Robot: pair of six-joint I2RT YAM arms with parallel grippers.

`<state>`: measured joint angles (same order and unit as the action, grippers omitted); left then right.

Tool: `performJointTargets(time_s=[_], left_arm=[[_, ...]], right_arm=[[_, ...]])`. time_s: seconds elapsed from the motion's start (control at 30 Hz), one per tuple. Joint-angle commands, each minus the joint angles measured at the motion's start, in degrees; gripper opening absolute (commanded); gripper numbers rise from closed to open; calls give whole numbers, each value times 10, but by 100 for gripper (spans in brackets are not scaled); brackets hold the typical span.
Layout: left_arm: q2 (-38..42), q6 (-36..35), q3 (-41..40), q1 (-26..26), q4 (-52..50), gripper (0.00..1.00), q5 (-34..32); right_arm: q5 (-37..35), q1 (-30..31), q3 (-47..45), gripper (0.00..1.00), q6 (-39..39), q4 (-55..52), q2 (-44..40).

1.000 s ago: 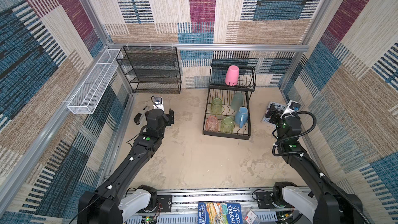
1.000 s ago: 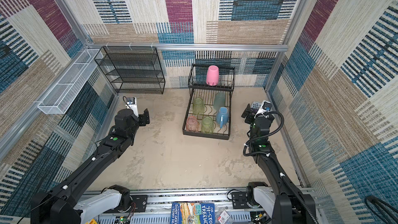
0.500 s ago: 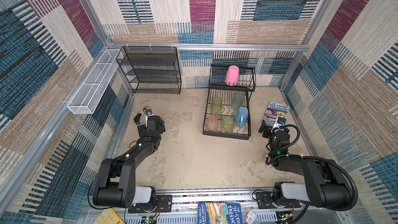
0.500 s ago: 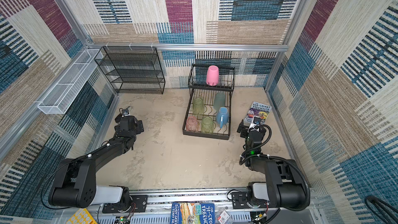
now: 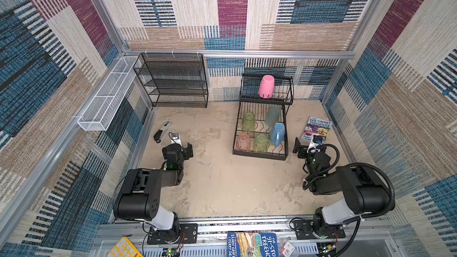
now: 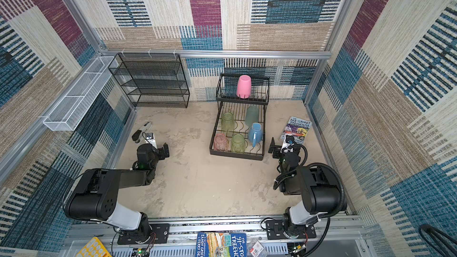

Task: Load cups into a dish rack
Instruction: Reset both arms

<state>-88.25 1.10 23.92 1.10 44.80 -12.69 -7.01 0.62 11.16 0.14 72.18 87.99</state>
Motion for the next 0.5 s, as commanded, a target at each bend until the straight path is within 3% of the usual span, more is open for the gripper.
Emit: performJointTargets(time_s=[0.0, 0.47], left_arm=[[-3, -3, 7, -11, 19, 99, 43], [3, -3, 1, -11, 27, 99, 44]], right_arm=[[16, -1, 6, 100, -4, 27, 6], [21, -2, 4, 100, -4, 24, -1]])
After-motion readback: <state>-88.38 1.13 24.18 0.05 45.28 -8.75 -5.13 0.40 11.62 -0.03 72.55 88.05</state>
